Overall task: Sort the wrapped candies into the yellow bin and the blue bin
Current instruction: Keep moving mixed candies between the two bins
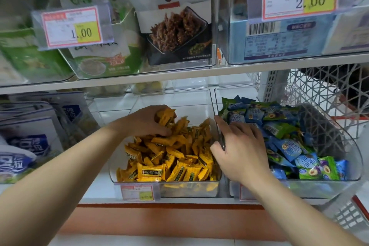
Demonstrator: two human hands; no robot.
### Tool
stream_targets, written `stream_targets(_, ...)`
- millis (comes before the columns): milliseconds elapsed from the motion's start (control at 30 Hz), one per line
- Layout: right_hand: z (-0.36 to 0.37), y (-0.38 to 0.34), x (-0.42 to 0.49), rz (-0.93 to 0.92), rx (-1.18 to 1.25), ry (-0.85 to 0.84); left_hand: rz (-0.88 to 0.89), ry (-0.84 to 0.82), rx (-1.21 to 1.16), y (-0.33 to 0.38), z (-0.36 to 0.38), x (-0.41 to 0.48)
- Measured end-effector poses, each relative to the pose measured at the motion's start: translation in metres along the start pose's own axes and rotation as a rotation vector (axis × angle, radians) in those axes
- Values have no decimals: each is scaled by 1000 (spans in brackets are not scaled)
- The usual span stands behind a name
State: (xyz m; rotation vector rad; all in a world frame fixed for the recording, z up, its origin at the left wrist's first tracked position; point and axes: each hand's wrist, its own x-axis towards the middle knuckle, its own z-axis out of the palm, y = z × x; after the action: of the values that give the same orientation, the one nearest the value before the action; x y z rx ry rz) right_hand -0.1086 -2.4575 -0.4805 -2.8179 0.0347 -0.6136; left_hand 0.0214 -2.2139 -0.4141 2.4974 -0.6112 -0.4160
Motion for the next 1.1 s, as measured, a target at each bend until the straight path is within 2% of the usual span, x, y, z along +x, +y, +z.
stream_targets(200,-1,-1,1,1,-9,-22,29,-211,130,13,7,-30)
stream_targets(267,-2,-2,0,-2,-15,-21,13,-173,123,20,7,-29)
stream_targets(400,-1,-2,-1,2,-24,-27,18,124,159,29,13,21)
stream_targets(467,0,-1,-1,6,-18,-32,34,195,171,27,25,58)
stream_targets(533,0,-1,-1,6,-13,-30,-17,156,255,21,40,91)
stream_targets(667,0,-1,-1,0,-8,-28,-228,-11,487,2,69,125)
stream_targets(867,0,0,1,-12,7,-34,-286,-115,378,-6,69,122)
stream_targets(1100,0,1,0,-9,18,-24,-99,-65,210,-1,59,98)
